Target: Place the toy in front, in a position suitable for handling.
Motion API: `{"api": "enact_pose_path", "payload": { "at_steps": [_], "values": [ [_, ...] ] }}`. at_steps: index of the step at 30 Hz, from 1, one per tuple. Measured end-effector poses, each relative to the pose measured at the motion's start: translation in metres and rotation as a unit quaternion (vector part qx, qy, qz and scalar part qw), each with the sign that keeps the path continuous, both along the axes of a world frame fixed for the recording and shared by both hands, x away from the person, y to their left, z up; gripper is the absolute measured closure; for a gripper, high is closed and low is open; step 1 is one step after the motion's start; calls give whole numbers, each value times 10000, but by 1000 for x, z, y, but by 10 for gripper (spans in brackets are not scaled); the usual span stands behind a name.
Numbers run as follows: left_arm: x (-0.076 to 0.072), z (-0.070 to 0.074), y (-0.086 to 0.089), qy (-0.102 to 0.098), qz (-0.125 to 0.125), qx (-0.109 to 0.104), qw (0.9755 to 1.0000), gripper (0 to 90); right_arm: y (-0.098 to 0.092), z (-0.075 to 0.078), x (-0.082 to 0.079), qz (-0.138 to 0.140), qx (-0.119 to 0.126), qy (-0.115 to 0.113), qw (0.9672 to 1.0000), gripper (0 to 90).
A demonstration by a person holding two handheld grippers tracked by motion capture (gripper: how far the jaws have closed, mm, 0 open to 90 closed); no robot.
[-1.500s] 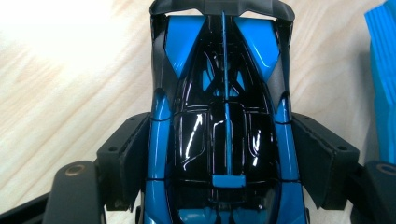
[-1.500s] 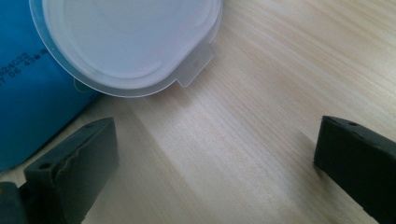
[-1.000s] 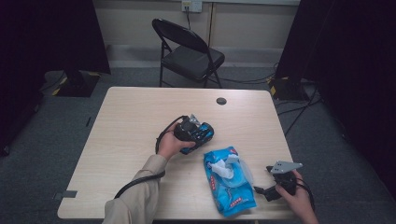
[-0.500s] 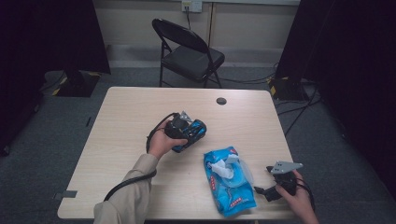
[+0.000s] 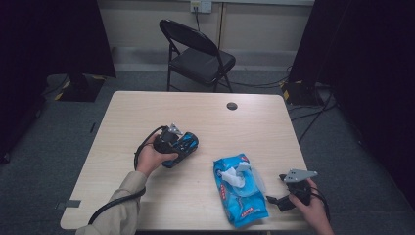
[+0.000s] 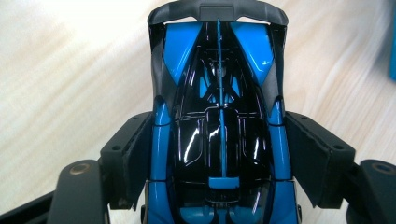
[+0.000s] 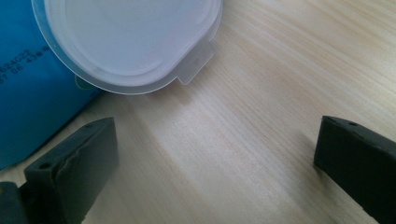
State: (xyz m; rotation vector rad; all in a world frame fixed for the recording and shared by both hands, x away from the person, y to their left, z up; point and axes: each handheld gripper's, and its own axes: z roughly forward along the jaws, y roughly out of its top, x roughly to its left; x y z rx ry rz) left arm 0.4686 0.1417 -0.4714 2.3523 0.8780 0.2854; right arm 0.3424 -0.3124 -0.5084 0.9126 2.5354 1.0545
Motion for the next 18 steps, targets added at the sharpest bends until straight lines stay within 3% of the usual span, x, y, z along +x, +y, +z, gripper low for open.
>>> {"api": "enact_pose_path", "payload": {
  "at_steps": [7, 18],
  "values": [
    [-6, -11, 0, 37, 135, -62, 9999, 281, 0, 0, 0, -5, 1, 1, 10000, 0],
    [-7, -13, -1, -44, 222, -133, 9997, 281, 0, 0, 0, -2, 0, 0, 10000, 0]
  ]
}}
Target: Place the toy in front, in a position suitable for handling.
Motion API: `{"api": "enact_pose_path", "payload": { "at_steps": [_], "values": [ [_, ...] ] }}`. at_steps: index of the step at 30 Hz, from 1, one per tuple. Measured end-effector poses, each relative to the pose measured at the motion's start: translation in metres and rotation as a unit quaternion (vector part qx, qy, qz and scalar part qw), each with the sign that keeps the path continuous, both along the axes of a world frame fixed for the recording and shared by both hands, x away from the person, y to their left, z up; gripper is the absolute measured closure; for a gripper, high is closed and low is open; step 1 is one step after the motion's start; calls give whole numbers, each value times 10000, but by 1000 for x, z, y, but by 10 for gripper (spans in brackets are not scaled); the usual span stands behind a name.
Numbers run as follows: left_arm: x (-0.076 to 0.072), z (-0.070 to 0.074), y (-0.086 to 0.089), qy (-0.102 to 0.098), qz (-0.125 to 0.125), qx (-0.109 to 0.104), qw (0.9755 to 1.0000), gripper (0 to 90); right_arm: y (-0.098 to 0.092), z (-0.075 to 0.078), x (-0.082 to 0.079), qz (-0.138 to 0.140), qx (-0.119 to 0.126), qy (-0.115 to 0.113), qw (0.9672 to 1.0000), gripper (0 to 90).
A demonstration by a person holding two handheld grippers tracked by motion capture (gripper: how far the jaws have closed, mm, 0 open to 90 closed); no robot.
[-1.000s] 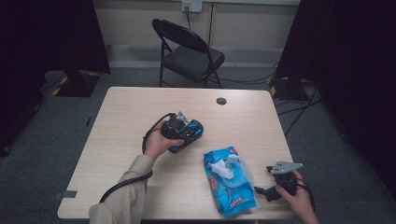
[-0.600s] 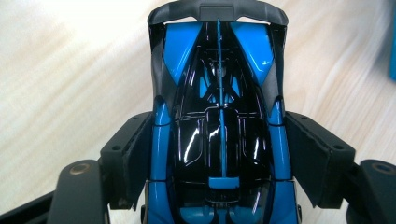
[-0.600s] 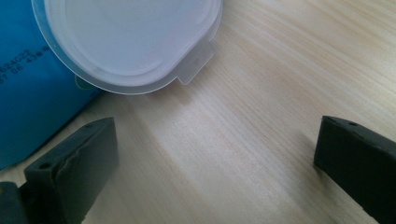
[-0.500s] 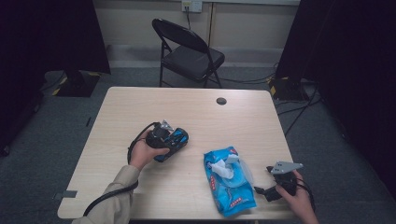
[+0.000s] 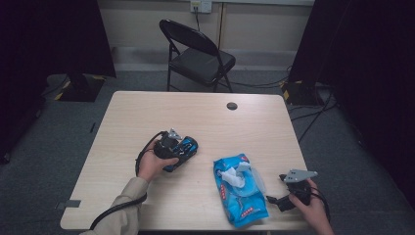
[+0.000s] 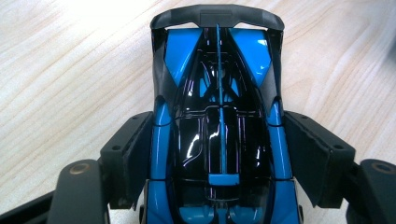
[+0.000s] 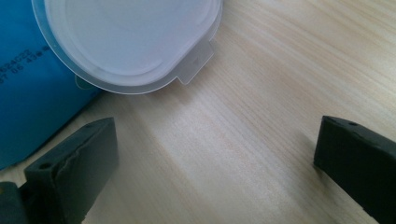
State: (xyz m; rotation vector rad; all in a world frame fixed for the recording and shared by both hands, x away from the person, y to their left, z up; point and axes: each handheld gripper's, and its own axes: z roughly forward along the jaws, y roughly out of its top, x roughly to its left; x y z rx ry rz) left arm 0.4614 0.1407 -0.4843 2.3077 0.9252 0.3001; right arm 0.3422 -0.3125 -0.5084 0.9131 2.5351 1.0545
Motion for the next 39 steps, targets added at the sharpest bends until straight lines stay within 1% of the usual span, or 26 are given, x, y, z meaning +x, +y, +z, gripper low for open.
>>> {"api": "enact_pose_path", "payload": {
  "at_steps": [4, 7, 14, 16, 18, 19, 23, 28, 30, 32, 34, 35, 36, 37, 39],
  "values": [
    [-1, 0, 0, 7, 22, 15, 10000, 281, 0, 0, 0, -4, 1, -1, 10000, 0],
    [-2, 0, -1, -45, 28, 27, 10000, 280, 0, 0, 0, -4, 1, -1, 10000, 0],
    [-3, 0, -2, -56, 71, 73, 9999, 275, 0, 0, 0, -5, 1, -2, 10000, 0],
    [-4, 1, -3, -49, 60, 110, 9999, 252, 0, 0, 0, -4, 1, -1, 10000, 0],
    [-4, 3, -4, -50, 75, 77, 9999, 218, 0, 0, 0, -4, 1, -1, 10000, 0],
    [-4, 4, -3, -58, 78, 125, 9999, 211, 0, 0, 0, -4, 2, -2, 10000, 0],
    [-6, 7, 0, -65, 115, 4, 9999, 196, 0, 0, 0, -5, 0, -1, 10000, 0],
    [-13, 16, 11, -129, 153, -121, 9997, 196, 0, 0, 0, -8, 0, -1, 10000, 0],
    [-17, 20, 17, -143, 96, -133, 9998, 196, 0, 0, 0, -10, 0, -1, 10000, 0],
    [-22, 22, 23, -197, 79, -126, 9997, 194, 0, 0, 0, -11, 0, -1, 10000, 0],
    [-28, 23, 31, -191, 84, -198, 9996, 191, 0, 0, 0, -13, 0, -1, 10000, 0],
    [-31, 23, 34, -166, 61, -205, 9996, 191, 0, 0, 0, -15, -1, -1, 10000, 0],
    [-35, 24, 38, -196, 74, -186, 9996, 191, 0, 0, 0, -14, 0, -1, 10000, 0],
    [-39, 24, 42, -150, 44, -205, 9997, 191, 0, 0, 0, -14, 0, -1, 10000, 0],
    [-47, 24, 48, -172, 55, -264, 9995, 191, 0, 0, 0, -16, -1, -1, 10000, 0]
  ]
}}
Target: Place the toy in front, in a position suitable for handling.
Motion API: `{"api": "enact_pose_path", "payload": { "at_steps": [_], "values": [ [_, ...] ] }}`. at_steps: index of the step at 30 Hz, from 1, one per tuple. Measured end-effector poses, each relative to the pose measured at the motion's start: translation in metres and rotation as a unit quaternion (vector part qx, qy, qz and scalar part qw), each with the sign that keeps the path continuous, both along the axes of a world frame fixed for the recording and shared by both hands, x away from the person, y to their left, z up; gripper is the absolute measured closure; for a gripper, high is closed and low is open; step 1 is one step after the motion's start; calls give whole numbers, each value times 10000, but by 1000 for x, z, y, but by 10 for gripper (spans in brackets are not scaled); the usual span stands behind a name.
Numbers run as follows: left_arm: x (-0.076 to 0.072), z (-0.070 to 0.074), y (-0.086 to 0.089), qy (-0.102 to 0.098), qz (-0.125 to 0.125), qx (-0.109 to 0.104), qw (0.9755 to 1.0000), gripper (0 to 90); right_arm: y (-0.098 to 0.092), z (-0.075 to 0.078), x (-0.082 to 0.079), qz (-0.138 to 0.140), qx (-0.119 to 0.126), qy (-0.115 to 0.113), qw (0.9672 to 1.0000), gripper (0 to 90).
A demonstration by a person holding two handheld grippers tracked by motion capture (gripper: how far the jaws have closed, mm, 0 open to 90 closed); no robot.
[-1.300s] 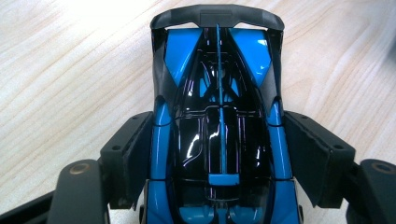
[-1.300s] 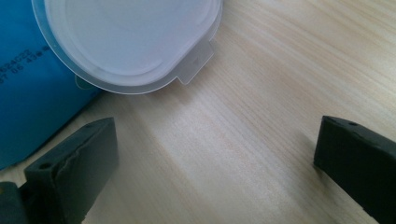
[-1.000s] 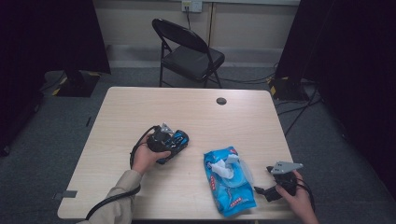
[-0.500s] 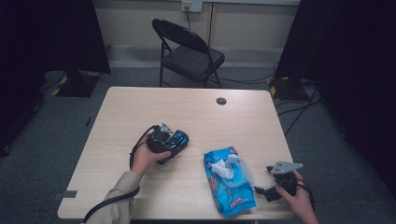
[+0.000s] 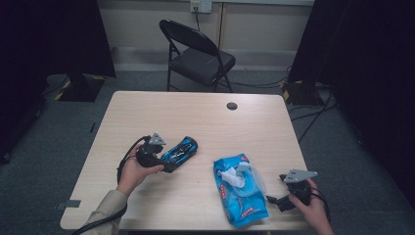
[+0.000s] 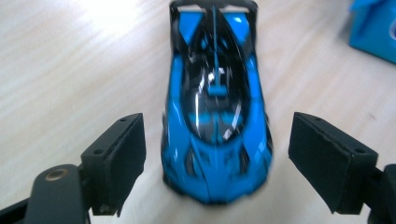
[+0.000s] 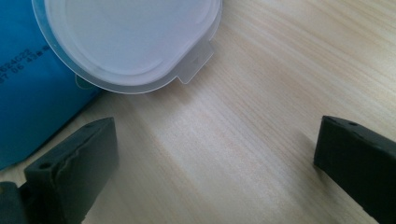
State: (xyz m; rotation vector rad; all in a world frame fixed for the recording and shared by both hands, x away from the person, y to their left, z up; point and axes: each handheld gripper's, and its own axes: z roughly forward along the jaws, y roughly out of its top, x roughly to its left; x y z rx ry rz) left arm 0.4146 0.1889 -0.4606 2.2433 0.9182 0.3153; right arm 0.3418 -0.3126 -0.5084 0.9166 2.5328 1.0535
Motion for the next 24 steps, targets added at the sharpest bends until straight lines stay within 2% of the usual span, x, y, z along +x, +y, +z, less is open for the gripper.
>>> {"api": "enact_pose_path", "payload": {
  "at_steps": [2, 6, 12, 17, 20, 22, 24],
  "values": [
    [-8, -1, 4, 69, -60, -37, 10000, 191, 0, 0, 0, -4, 0, 0, 10000, 0],
    [-25, -4, 6, 47, -181, -57, 9998, 190, 1, 0, -1, -45, -2, 0, 10000, 0],
    [-44, -8, -7, 109, -509, -157, 9985, 191, 1, 0, -2, -93, -13, -2, 10000, 0],
    [-50, -10, -22, 119, -670, -258, 9973, 191, 1, 0, -5, -133, 25, 6, 9999, 7],
    [-50, -12, -32, 150, -722, -346, 9967, 190, -1, 3, -7, -182, 19, 61, 9998, 68],
    [-50, -14, -38, 158, -767, -360, 9963, 190, -2, 5, -8, -126, 65, 104, 9998, 84],
    [-50, -15, -46, 173, -791, -402, 9959, 191, -1, 7, -9, -8, 1, 113, 9999, 87]
  ]
}}
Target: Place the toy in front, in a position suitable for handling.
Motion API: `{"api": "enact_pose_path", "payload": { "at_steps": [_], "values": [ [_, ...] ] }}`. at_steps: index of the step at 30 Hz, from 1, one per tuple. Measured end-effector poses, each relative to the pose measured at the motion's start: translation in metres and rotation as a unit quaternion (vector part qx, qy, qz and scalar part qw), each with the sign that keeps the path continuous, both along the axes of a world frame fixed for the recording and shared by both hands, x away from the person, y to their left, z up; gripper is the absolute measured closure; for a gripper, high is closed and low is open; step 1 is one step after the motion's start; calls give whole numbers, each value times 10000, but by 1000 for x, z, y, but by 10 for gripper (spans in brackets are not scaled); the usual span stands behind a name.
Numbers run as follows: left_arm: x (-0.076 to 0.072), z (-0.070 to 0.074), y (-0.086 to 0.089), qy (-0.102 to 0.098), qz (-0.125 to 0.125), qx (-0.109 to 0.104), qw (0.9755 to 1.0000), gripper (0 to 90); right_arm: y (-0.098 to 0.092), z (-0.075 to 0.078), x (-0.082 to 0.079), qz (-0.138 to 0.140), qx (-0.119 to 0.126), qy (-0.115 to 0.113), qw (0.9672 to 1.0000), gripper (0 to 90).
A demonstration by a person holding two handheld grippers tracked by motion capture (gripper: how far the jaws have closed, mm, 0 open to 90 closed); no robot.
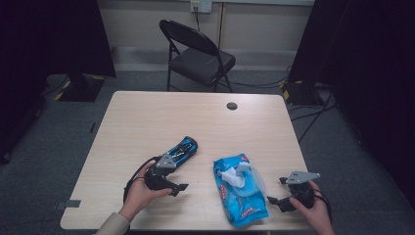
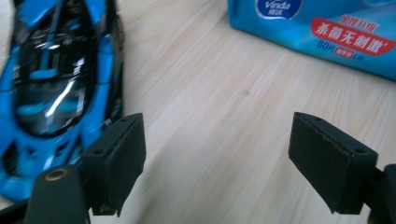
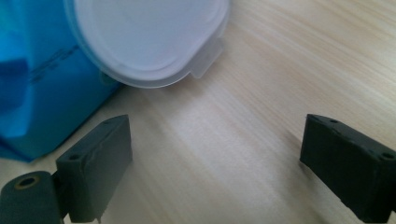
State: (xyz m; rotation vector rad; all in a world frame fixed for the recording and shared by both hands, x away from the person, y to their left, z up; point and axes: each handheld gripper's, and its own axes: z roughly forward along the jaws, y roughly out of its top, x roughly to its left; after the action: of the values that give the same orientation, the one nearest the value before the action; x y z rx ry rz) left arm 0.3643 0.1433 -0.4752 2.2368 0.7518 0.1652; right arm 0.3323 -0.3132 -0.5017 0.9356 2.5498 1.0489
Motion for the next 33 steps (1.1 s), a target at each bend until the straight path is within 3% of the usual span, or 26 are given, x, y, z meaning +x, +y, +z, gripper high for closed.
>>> {"api": "enact_pose_path", "payload": {
  "at_steps": [4, 12, 22, 33],
  "values": [
    [0, -3, -16, 18, -102, -6, 9999, 191, 3, 4, -2, 182, 69, 88, 9998, 87],
    [3, -11, -40, 68, -196, -82, 9997, 192, 9, 9, -4, 361, 199, 31, 9991, 89],
    [5, -15, -68, 42, -396, -89, 9992, 195, 12, 11, -3, 352, 338, -9, 9988, 123],
    [5, -21, -97, 61, -583, -264, 9979, 201, 14, 14, -1, 259, 477, -134, 9984, 132]
  ]
}}
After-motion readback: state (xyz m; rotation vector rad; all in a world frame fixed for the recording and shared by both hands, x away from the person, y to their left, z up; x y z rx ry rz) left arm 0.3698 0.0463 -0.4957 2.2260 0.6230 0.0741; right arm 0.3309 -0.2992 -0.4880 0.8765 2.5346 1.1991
